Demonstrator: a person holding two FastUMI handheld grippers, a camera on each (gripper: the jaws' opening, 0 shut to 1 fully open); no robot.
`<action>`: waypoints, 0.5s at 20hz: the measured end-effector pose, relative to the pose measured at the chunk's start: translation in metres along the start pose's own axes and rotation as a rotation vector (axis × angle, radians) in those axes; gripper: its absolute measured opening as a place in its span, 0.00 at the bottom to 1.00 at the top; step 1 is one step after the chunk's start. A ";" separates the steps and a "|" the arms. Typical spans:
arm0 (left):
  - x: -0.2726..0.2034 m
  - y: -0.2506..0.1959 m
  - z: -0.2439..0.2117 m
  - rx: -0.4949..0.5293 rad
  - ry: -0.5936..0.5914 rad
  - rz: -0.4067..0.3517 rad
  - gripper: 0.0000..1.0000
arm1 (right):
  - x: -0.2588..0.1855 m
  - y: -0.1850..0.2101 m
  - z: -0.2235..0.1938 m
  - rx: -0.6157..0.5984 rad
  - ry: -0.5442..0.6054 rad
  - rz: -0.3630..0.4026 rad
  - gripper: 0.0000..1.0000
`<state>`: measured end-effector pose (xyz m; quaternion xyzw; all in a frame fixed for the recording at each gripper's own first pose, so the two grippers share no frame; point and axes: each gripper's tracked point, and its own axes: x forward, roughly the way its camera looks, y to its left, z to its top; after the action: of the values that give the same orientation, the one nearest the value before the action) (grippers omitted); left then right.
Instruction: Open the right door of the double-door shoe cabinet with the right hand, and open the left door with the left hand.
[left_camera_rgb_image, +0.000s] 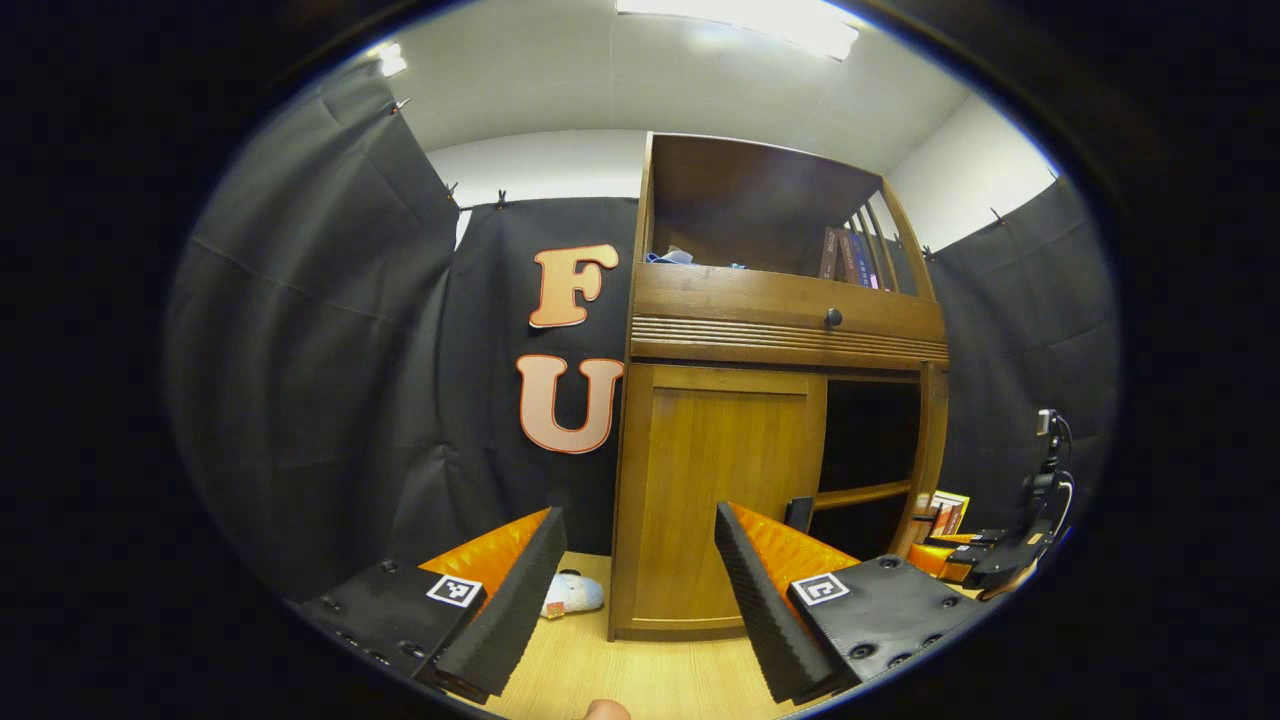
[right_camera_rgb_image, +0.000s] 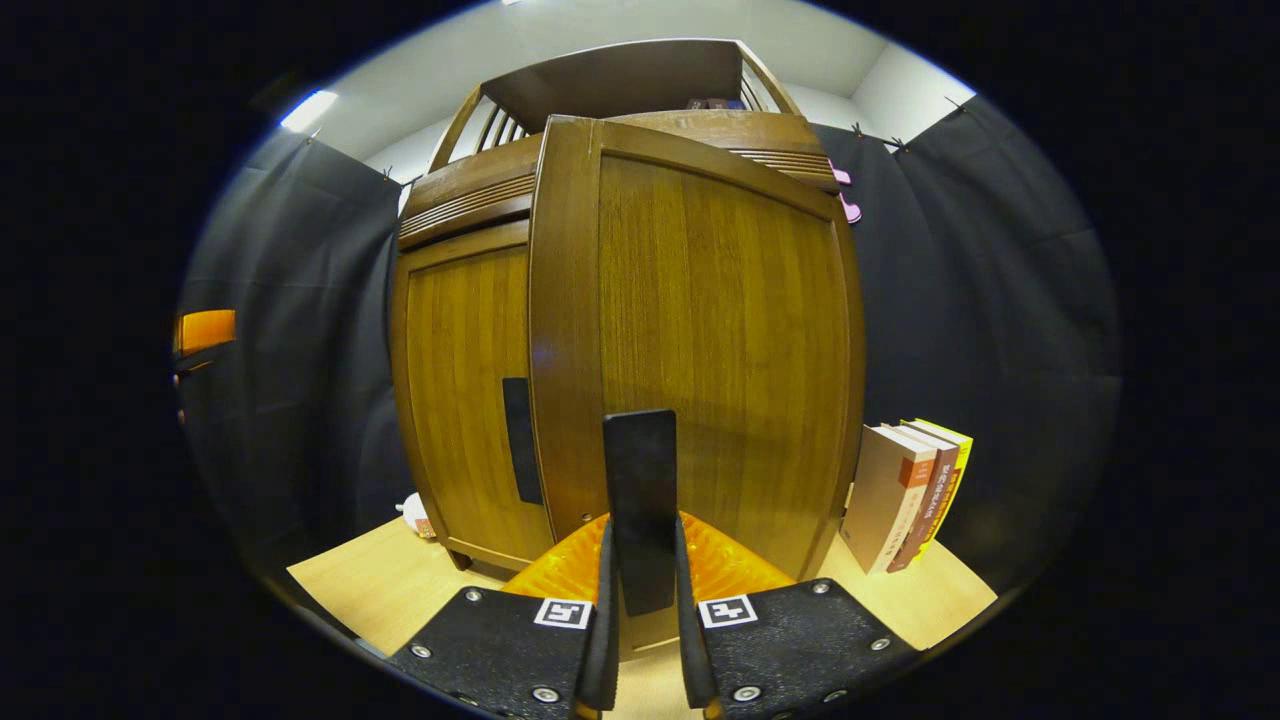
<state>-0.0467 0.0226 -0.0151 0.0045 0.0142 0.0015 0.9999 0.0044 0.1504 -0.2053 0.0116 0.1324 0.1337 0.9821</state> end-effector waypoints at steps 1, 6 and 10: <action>0.001 -0.002 0.000 0.004 0.002 -0.004 0.99 | -0.007 -0.005 0.000 -0.003 -0.003 -0.007 0.29; -0.002 -0.012 0.003 0.017 -0.001 -0.008 0.94 | -0.037 -0.029 0.002 -0.016 -0.004 -0.043 0.18; -0.007 -0.022 0.008 0.022 -0.013 -0.021 0.94 | -0.062 -0.055 0.001 -0.038 -0.005 -0.095 0.13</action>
<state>-0.0533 0.0008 -0.0066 0.0152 0.0077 -0.0090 0.9998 -0.0386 0.0809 -0.1918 -0.0132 0.1278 0.0895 0.9877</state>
